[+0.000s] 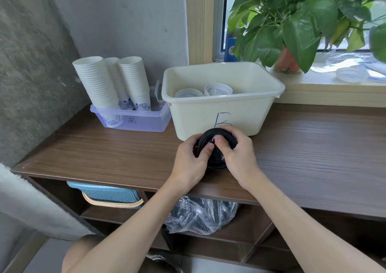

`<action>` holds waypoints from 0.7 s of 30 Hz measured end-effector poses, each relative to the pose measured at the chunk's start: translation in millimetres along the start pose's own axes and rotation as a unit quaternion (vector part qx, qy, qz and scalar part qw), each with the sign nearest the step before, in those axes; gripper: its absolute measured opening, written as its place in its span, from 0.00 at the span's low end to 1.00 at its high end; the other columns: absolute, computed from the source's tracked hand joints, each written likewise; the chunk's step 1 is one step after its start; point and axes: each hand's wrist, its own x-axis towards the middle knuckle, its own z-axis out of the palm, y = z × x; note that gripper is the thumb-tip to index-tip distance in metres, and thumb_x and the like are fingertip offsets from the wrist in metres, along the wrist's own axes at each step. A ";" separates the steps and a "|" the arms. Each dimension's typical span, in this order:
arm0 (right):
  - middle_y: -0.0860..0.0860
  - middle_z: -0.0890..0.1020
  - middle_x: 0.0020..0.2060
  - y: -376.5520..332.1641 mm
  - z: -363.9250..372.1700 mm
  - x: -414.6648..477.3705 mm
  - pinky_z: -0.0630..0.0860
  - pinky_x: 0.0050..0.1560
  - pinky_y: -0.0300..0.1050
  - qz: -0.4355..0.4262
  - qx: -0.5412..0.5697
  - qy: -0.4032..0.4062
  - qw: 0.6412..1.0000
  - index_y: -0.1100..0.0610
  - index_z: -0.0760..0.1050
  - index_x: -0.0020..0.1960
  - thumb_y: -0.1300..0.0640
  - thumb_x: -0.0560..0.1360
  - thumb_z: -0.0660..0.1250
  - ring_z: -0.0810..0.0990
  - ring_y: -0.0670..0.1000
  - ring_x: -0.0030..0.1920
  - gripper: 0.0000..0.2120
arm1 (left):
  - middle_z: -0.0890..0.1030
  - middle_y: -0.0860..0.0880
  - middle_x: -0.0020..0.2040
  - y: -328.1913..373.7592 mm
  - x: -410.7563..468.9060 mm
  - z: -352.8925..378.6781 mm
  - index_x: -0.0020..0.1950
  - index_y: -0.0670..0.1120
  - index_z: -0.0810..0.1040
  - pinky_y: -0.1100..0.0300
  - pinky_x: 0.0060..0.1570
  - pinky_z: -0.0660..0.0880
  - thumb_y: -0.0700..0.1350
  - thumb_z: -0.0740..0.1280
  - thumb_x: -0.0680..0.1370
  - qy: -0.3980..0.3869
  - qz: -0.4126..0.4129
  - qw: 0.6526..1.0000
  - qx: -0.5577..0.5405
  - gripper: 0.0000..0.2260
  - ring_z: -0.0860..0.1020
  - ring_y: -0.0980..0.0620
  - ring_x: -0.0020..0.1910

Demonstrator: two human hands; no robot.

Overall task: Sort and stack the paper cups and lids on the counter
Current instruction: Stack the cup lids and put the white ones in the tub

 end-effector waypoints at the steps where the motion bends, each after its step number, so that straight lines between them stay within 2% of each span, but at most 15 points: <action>1: 0.46 0.83 0.46 -5.6 -3.7 -0.7 0.73 0.53 0.32 -0.004 -0.005 -0.008 1.000 0.55 0.78 0.53 0.65 0.76 0.67 0.80 0.41 0.49 0.08 | 0.84 0.56 0.50 5.8 0.2 -3.2 0.58 0.49 0.80 0.70 0.52 0.75 0.41 0.70 0.81 -0.015 -0.002 1.000 -0.002 0.07 0.81 0.62 0.50; 5: 0.43 0.83 0.49 -45.3 -23.9 10.6 0.72 0.53 0.30 -0.031 0.001 -0.050 0.998 0.52 0.77 0.57 0.59 0.78 0.66 0.80 0.39 0.52 0.09 | 0.85 0.57 0.50 49.7 12.4 -21.6 0.58 0.49 0.80 0.66 0.52 0.75 0.43 0.71 0.80 -0.050 0.041 0.998 0.019 0.08 0.82 0.60 0.50; 8: 0.43 0.81 0.50 -86.2 -36.7 32.7 0.71 0.52 0.28 -0.092 0.006 -0.071 0.993 0.57 0.75 0.61 0.59 0.80 0.63 0.79 0.36 0.53 0.11 | 0.85 0.58 0.48 98.3 29.5 -35.3 0.58 0.52 0.80 0.66 0.50 0.77 0.50 0.71 0.77 -0.049 0.111 0.992 0.031 0.10 0.83 0.61 0.48; 11: 0.43 0.80 0.49 -115.2 -46.9 61.8 0.72 0.51 0.28 -0.125 -0.018 -0.083 0.988 0.60 0.74 0.62 0.60 0.81 0.61 0.78 0.34 0.51 0.11 | 0.86 0.54 0.49 134.0 59.0 -47.5 0.59 0.49 0.81 0.61 0.49 0.80 0.51 0.72 0.76 -0.060 0.125 0.989 0.056 0.13 0.84 0.55 0.47; 14: 0.47 0.82 0.50 -123.8 -56.2 92.8 0.75 0.54 0.36 -0.102 -0.086 -0.094 0.987 0.56 0.74 0.61 0.58 0.81 0.61 0.80 0.42 0.52 0.10 | 0.86 0.48 0.50 153.0 102.3 -53.6 0.60 0.48 0.82 0.65 0.48 0.80 0.44 0.72 0.79 -0.133 0.094 0.982 0.091 0.10 0.84 0.52 0.48; 16: 0.46 0.82 0.49 -120.9 -64.2 112.0 0.75 0.53 0.36 -0.084 -0.122 -0.105 0.983 0.53 0.74 0.59 0.58 0.80 0.62 0.80 0.42 0.50 0.08 | 0.86 0.48 0.46 158.5 132.7 -52.0 0.57 0.47 0.84 0.69 0.45 0.79 0.41 0.71 0.79 -0.192 0.077 0.972 0.112 0.08 0.84 0.55 0.45; 19: 0.44 0.83 0.45 -112.5 -77.8 138.6 0.75 0.48 0.32 -0.068 -0.184 -0.122 0.973 0.50 0.75 0.55 0.57 0.80 0.63 0.81 0.39 0.45 0.06 | 0.87 0.44 0.47 157.7 175.3 -41.0 0.54 0.44 0.85 0.64 0.47 0.78 0.39 0.71 0.78 -0.269 0.063 0.951 0.139 0.07 0.82 0.56 0.42; 21: 0.45 0.84 0.44 -104.2 -87.2 154.2 0.76 0.49 0.39 -0.053 -0.237 -0.117 0.963 0.49 0.76 0.54 0.55 0.80 0.63 0.81 0.43 0.46 0.05 | 0.87 0.43 0.49 153.6 198.5 -29.8 0.54 0.43 0.85 0.63 0.45 0.77 0.39 0.71 0.78 -0.300 0.065 0.938 0.161 0.06 0.81 0.56 0.41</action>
